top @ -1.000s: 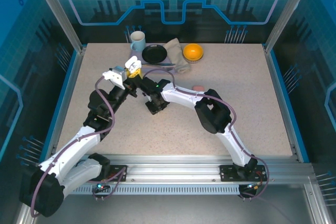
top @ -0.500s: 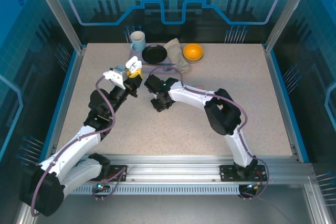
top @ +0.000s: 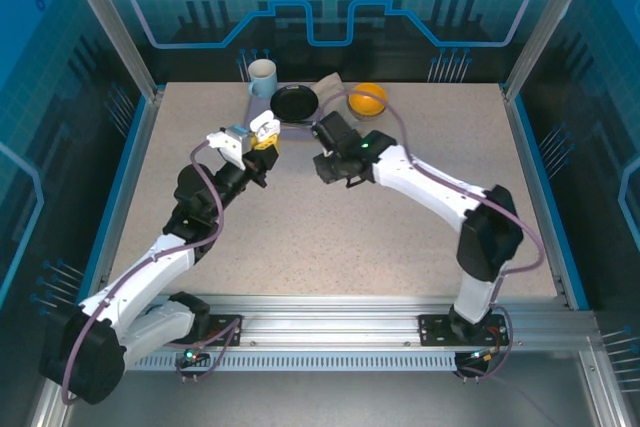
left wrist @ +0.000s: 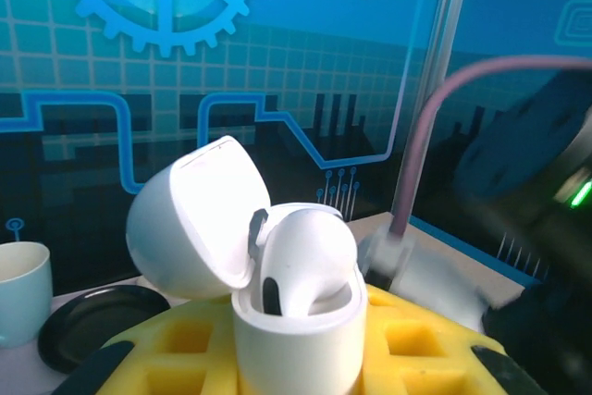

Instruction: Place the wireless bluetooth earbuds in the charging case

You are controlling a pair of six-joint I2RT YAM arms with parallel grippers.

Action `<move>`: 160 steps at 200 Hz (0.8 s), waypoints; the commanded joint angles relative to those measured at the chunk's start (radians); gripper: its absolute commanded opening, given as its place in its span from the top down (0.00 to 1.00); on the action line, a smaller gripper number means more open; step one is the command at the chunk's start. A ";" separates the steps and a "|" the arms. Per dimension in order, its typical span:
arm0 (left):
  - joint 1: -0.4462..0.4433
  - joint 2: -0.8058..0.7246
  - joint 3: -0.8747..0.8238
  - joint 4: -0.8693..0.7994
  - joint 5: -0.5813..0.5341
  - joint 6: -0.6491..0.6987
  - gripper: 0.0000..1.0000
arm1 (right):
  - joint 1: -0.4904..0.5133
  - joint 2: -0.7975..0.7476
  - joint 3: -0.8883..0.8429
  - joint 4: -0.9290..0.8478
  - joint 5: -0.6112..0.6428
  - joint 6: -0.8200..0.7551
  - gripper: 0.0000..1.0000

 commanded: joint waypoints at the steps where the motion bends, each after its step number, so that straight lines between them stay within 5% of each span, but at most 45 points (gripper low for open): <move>1: 0.006 0.024 0.055 0.005 0.092 -0.032 1.00 | -0.027 -0.129 -0.019 0.056 0.054 -0.028 0.75; 76: -0.059 0.164 0.130 0.003 0.253 -0.017 1.00 | -0.056 -0.441 -0.093 0.292 0.067 -0.230 0.73; 160: -0.132 0.314 0.258 0.015 0.318 -0.041 1.00 | -0.072 -0.485 -0.160 0.434 -0.132 -0.386 0.74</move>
